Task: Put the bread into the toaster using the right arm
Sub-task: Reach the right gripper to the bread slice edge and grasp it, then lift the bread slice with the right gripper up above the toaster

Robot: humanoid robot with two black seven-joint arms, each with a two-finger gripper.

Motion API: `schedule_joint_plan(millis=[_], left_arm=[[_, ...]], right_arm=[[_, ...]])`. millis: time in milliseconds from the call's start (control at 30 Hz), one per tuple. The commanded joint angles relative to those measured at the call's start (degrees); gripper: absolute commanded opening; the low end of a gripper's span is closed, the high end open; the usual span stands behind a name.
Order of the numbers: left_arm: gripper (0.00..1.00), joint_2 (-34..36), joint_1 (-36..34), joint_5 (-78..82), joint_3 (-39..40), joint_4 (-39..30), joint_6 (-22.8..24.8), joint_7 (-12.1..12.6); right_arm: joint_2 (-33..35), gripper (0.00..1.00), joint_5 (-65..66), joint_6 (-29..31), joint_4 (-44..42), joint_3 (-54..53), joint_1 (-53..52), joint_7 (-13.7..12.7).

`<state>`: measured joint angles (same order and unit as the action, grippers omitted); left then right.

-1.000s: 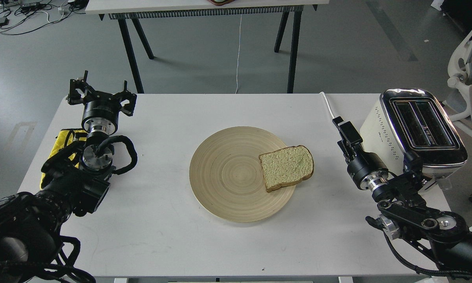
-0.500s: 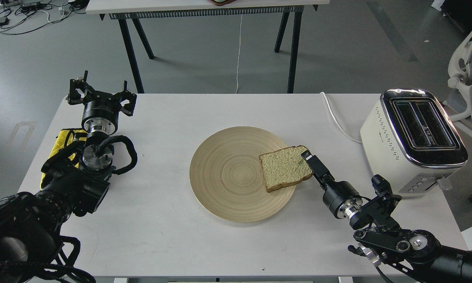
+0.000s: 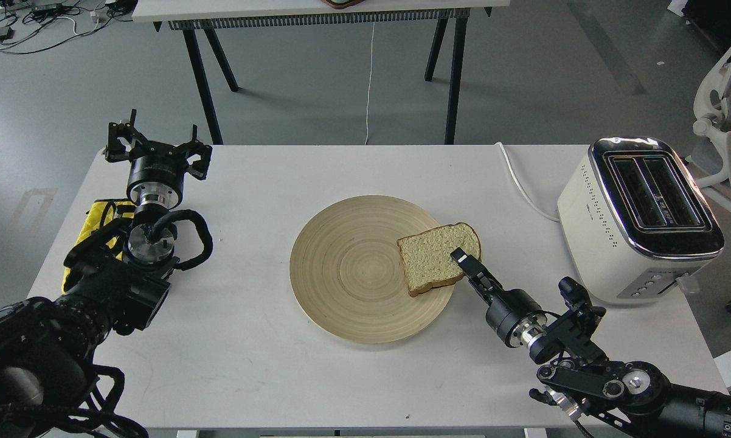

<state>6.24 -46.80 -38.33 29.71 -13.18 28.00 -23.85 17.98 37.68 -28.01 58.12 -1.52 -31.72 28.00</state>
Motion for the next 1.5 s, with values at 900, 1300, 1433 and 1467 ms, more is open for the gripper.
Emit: schedule_joint_plan(millis=[900,1300,1433,1467], left_arm=[[1.0,0.0,-0.05,-0.07,0.0,0.0,0.0,-0.05],[1.0,0.0,0.04,-0.07,0.0,0.0,0.0,-0.05],[1.0,0.0,-0.05,0.01,0.0,0.0,0.0,-0.05],[1.0,0.0,-0.05,-0.07,0.0,0.0,0.0,-0.05]], right_arm=[[49.67,0.0,3.96,0.01,24.32,-17.55,-3.7,0.0],[58.48,0.0,16.72,0.01,17.82,-11.4,-2.82,0.0],[55.94,0.0,17.16,0.01,16.23,-10.26,-2.99,0.0],[55.58,0.0,17.25,0.01,16.23,-10.17,-2.99,0.0]])
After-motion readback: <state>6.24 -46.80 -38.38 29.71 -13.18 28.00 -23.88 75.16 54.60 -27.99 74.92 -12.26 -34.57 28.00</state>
